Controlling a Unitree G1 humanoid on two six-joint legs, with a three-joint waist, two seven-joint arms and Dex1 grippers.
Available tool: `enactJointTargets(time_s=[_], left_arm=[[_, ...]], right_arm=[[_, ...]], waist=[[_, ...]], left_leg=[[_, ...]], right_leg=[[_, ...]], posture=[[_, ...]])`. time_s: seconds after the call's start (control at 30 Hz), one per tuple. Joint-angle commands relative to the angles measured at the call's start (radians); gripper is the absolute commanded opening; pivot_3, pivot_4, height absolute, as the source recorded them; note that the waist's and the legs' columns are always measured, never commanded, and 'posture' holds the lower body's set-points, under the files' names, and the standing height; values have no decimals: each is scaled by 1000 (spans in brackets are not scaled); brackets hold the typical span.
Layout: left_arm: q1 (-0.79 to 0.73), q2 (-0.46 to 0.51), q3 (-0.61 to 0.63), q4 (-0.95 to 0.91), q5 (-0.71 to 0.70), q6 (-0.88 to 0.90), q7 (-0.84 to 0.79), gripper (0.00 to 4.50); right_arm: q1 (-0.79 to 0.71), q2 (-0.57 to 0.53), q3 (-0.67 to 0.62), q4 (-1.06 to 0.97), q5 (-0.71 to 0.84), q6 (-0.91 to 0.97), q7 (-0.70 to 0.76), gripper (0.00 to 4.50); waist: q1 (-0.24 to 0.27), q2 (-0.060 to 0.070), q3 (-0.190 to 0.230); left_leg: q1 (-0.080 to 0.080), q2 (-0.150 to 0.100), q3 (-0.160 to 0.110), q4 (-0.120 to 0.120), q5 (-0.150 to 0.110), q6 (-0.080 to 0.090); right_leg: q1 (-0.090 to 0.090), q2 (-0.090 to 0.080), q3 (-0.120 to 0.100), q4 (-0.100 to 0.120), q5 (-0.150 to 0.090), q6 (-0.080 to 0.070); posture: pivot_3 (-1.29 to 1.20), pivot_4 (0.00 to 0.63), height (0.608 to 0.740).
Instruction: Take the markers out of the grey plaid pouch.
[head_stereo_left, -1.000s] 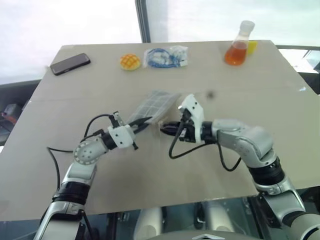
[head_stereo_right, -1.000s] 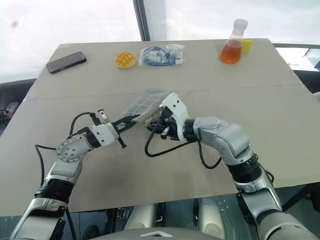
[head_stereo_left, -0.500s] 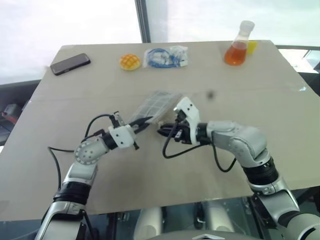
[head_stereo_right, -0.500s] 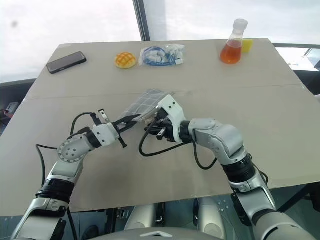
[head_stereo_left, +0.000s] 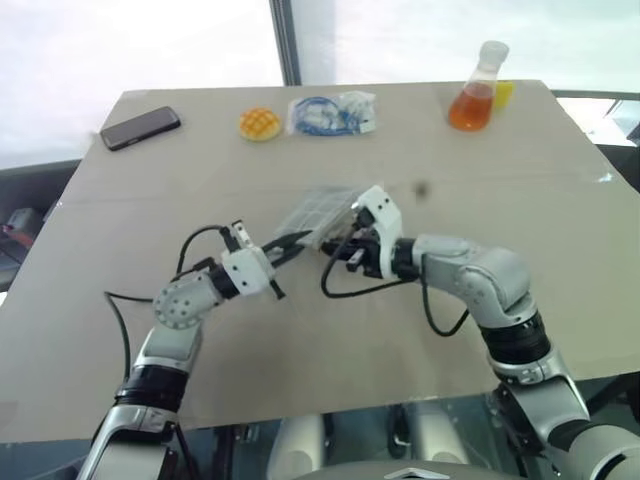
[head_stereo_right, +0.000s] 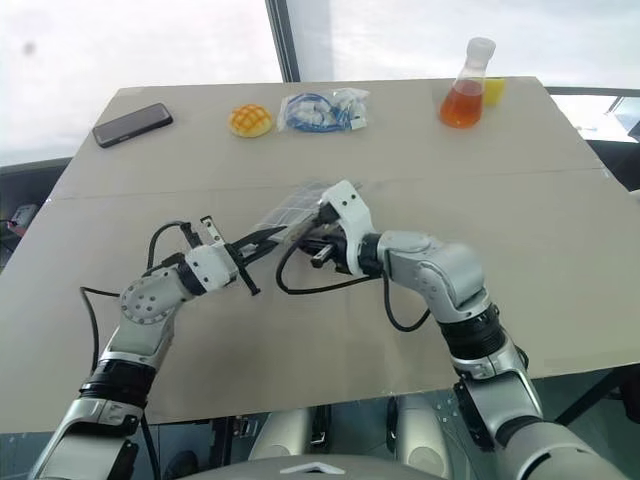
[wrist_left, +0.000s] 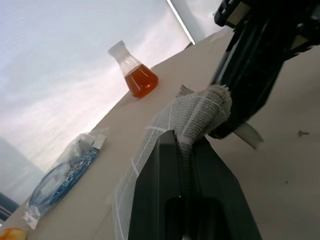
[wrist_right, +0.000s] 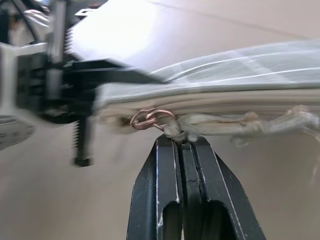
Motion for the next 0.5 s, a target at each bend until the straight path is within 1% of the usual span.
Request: enactJointTargets(time_s=[0.03, 0.1, 0.17, 0.2, 0.3, 0.37, 0.43, 0.5], left_arm=[[7, -18, -18, -77, -71, -10, -45, 0], [6, -34, -38, -90, -90, -19, -73, 0], [-1, -40, -60, -92, -76, -24, -97, 0], [-7, -44, -66, -88, -56, -23, -95, 0], [-23, -64, -82, -92, -66, -22, -108, 0], [-26, -67, -85, -112, -102, -10, -130, 0], [-30, -63, -74, -135, -179, 26, -170, 0], [-32, -58, -65, -148, -242, 64, -211, 0]], right_arm=[[-22, -85, -77, -73, -45, 29, -56, 57], [-22, -119, -119, -104, -52, 63, -90, 57], [-17, -134, -151, -125, -52, 87, -117, 57], [-15, -137, -160, -136, -46, 99, -121, 57], [-4, -131, -182, -145, -51, 119, -149, 57], [8, -138, -189, -108, -88, 105, -184, 57], [32, -188, -200, -42, -156, 61, -225, 57], [45, -219, -233, -12, -186, 41, -249, 57]], waist=[[2, 0, 0], [1, 0, 0], [1, 0, 0], [0, 0, 0], [-5, 0, 0], [-6, 0, 0], [-6, 0, 0], [1, 0, 0]], left_leg=[[0, 0, 0, 0, 0, 0], [0, 0, 0, 0, 0, 0], [0, 0, 0, 0, 0, 0], [0, 0, 0, 0, 0, 0], [0, 0, 0, 0, 0, 0], [0, 0, 0, 0, 0, 0], [0, 0, 0, 0, 0, 0], [0, -1, 1, 0, 0, 0]], right_leg=[[0, 0, 0, 0, 0, 0], [0, -1, 0, 0, 0, 0], [0, 0, 0, 0, 0, 0], [0, 0, 0, 0, 0, 0], [-1, 1, 0, 0, 0, 0], [-1, 1, 0, 0, 0, 0], [0, 1, 0, 0, 0, 0], [0, 0, 1, 0, 0, 0]], posture=[[0, 150, 740], [0, 150, 740], [0, 150, 740], [0, 150, 740], [0, 150, 740], [0, 150, 740], [0, 150, 740], [0, 150, 740]])
